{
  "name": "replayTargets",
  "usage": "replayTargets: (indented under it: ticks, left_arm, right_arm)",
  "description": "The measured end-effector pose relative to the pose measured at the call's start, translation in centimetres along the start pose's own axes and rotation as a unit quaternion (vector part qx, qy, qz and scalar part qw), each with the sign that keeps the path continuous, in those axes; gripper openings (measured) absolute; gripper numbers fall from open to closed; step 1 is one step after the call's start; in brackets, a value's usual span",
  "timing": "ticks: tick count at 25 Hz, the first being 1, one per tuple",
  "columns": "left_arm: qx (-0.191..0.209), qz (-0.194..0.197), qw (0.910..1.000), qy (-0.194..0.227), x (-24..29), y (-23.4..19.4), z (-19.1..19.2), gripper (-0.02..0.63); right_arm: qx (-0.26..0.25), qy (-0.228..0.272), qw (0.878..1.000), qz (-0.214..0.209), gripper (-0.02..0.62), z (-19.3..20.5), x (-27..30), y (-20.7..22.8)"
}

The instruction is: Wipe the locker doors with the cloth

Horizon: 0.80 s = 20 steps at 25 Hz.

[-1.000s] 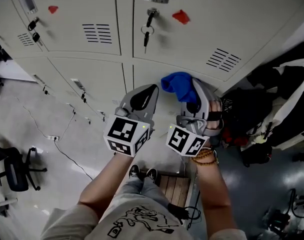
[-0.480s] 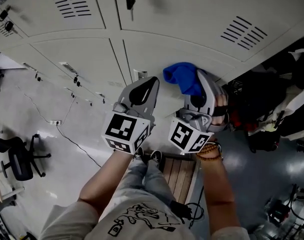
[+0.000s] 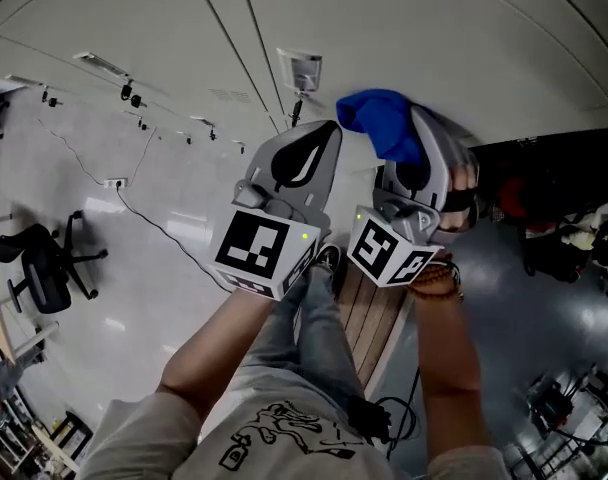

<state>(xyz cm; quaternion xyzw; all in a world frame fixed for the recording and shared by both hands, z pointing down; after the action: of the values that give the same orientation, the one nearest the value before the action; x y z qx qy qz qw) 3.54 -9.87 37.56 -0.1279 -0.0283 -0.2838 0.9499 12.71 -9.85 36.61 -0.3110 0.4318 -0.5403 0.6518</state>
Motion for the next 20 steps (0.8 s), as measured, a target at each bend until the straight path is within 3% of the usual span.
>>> replayTargets:
  ticks: [11,15,20]
  left_arm:
    - [-0.026,-0.008,0.9991,-0.032,0.6,-1.6,8.8,0.000]
    - [-0.029,-0.007,0.9988,-0.039,0.6,-1.3,9.7,-0.002]
    - [-0.019,0.001,0.9993,-0.032,1.3,-0.7,7.7,-0.002]
  right_arm:
    - [-0.032,-0.008,0.998,-0.052,0.046,5.1,-2.2,-10.6]
    - [-0.050,-0.008,0.997,-0.059,0.046,5.9,-2.6,-11.3]
    - [-0.068,-0.025,0.995,-0.063,0.046,7.4,-3.1,-9.6]
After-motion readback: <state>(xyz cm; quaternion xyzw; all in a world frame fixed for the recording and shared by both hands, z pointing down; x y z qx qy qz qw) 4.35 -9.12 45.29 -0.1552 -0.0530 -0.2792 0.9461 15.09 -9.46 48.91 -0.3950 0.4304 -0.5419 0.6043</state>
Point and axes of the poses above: the fingertips, and each gripper's own axes: x forward along the fingers, y to its right, z out of its underside, the point moved 3 cm from there along -x, backward along the fingers, and after that the axes turned 13 degrees about z, right-handed, at the moved point
